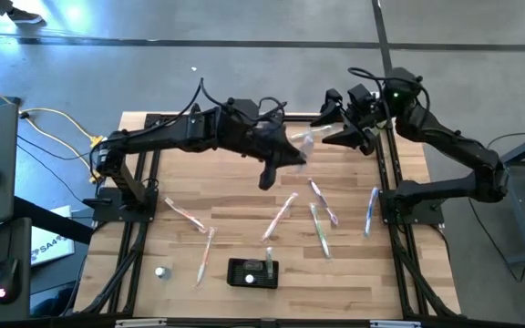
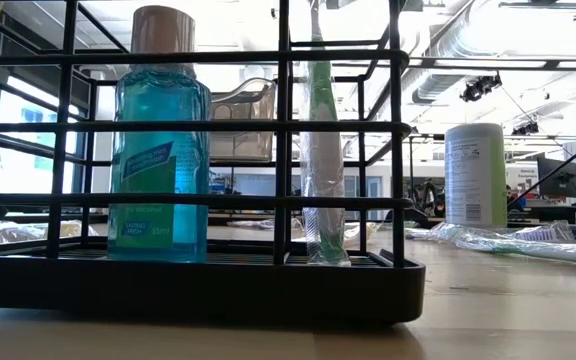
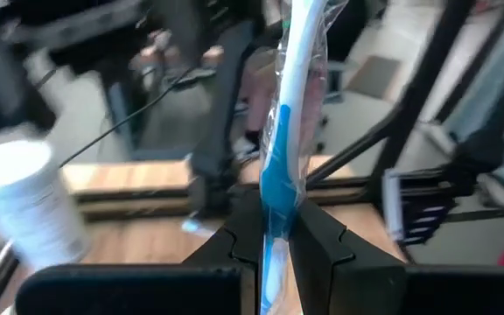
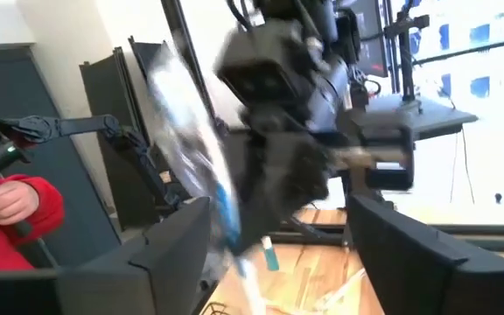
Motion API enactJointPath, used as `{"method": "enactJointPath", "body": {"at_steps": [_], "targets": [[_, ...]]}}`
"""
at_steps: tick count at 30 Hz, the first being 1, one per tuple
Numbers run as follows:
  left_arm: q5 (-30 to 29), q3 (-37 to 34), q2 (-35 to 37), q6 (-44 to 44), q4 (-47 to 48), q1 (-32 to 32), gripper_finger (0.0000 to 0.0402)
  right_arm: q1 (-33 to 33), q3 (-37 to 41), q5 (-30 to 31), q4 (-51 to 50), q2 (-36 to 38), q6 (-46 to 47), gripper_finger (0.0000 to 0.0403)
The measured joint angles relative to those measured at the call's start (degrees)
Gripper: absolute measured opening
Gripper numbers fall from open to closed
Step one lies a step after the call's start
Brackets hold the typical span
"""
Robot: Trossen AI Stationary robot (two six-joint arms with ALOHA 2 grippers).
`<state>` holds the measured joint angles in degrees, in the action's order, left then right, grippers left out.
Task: Pick & Place toothbrushing station
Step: Put the left blue toothbrush into the black wire organizer
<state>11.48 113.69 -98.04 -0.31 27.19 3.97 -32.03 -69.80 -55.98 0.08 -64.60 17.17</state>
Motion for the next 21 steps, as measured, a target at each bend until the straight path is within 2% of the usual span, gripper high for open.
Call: {"method": "enactJointPath", "body": {"at_steps": [5,10,15,21], "targets": [[0.3,0.0,0.0,-0.5,-1.7,-0.5,0.0029,0.1,0.0,-2.3,-0.2,0.1,0.9,0.027],[-2.7,0.0,1.9,-2.3,0.7,-3.3,0.0029,0.0,0.0,-8.7,0.0,0.9,4.5,0.0261],[-14.1,0.0,4.9,-4.9,9.6,-7.4,0.0029,0.0,0.0,-9.1,0.1,4.0,4.3,0.0255],[-28.0,-0.1,6.7,-7.8,14.8,-16.0,0.0029,0.0,0.0,-9.1,-0.3,6.5,4.2,0.0254]]}}
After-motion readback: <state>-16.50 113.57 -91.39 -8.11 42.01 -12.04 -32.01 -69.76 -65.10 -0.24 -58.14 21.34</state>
